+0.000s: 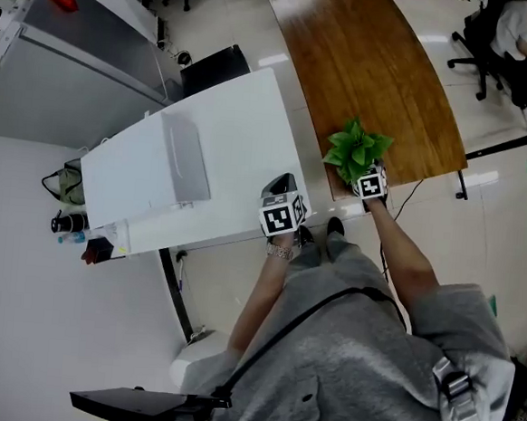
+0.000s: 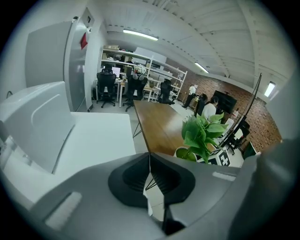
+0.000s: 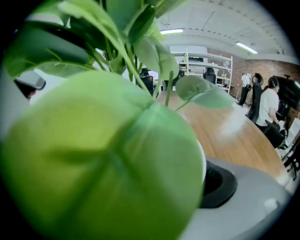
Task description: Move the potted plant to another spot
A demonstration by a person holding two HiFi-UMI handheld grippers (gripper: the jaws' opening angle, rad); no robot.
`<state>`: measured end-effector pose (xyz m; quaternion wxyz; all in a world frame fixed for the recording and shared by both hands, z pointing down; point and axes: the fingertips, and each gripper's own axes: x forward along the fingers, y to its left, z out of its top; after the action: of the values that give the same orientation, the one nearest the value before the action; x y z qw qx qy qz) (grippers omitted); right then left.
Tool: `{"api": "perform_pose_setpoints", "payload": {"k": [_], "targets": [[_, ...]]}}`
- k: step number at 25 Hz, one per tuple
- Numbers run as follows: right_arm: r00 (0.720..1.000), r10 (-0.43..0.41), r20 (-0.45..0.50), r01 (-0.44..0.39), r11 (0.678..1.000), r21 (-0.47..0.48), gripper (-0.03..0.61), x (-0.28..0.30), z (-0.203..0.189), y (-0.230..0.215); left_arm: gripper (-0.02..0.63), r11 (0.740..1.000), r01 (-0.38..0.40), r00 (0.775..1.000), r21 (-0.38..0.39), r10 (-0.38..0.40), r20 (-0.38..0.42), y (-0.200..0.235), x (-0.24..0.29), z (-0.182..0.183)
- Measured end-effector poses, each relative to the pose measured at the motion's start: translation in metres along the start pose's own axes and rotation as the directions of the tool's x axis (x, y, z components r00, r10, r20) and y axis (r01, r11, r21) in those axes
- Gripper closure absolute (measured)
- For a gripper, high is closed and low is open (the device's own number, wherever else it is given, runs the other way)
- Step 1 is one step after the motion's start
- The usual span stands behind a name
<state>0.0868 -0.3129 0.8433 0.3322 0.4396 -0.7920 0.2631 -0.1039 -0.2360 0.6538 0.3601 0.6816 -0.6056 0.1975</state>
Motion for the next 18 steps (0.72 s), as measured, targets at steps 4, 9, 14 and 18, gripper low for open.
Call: {"api": "perform_pose_setpoints", "payload": {"k": [4, 9, 14, 18], "targets": [[0.999, 0.001, 0.045, -0.001, 1.000, 0.003, 0.008, -0.001, 0.000, -0.004, 0.594, 1.000, 0.003, 1.000, 0.014, -0.003, -0.017, -0.009, 0.003, -0.006], [0.999, 0.031, 0.039, -0.031, 0.999, -0.010, -0.005, -0.006, -0.005, -0.001, 0.594, 1.000, -0.002, 1.000, 0.013, 0.002, -0.024, -0.016, 0.002, -0.010], [0.994, 0.040, 0.097, -0.041, 0.999, 0.016, -0.005, -0.034, -0.005, -0.013, 0.594, 1.000, 0.004, 0.999, 0.017, -0.004, -0.039, -0.033, 0.000, -0.025], [0.992, 0.015, 0.124, -0.038, 0.982, 0.185, 0.002, -0.062, -0.032, -0.011, 0.594, 1.000, -0.011, 0.997, 0.017, 0.012, -0.072, -0.035, -0.014, -0.055]]}}
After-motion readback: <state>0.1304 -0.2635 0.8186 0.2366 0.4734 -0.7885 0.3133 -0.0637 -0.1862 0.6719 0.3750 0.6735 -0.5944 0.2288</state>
